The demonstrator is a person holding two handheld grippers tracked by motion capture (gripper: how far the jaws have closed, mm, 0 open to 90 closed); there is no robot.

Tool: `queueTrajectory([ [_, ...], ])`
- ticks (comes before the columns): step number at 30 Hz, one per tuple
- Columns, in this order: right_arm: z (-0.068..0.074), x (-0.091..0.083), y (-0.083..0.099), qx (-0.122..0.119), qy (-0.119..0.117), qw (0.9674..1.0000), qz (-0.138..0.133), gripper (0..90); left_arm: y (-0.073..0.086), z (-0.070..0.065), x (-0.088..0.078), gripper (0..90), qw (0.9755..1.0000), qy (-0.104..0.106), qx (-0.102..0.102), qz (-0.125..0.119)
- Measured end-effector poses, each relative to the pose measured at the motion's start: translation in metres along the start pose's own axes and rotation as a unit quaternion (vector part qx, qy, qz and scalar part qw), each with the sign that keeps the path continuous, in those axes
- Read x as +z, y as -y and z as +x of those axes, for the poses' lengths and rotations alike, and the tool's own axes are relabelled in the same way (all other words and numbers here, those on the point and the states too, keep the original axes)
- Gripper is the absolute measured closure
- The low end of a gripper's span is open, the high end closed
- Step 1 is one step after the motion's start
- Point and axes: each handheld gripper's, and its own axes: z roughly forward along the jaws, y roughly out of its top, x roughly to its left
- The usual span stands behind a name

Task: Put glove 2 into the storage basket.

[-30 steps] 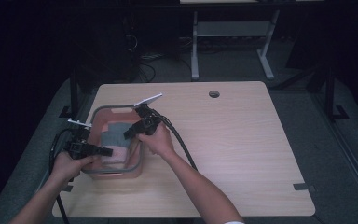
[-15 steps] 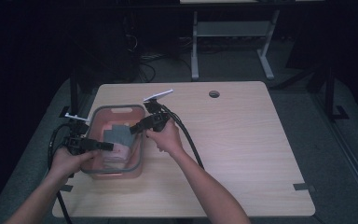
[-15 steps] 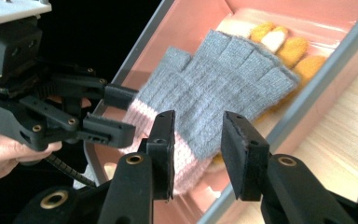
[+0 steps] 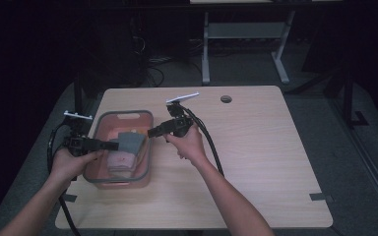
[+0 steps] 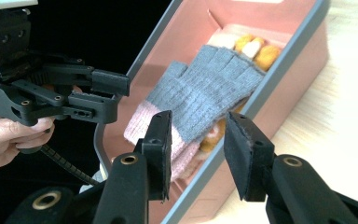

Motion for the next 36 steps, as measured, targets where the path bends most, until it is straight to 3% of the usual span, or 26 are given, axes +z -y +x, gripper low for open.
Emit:
queueTrajectory([
  [4, -0.003, -0.009, 0.001, 0.002, 0.003, 1.0000, -0.003, 60.5, -0.004, -0.004, -0.002, 44.9, 0.9998, 0.011, 0.004, -0.014],
  [22, -0.024, -0.041, 0.012, 0.012, 0.015, 0.9995, -0.023, 57.2, -0.014, -0.031, 0.007, 35.2, 0.9985, 0.039, 0.030, -0.025],
  [36, -0.045, -0.074, 0.027, 0.029, 0.033, 0.9980, -0.045, 52.8, -0.023, -0.069, 0.031, 32.3, 0.9945, 0.077, 0.061, -0.034],
])
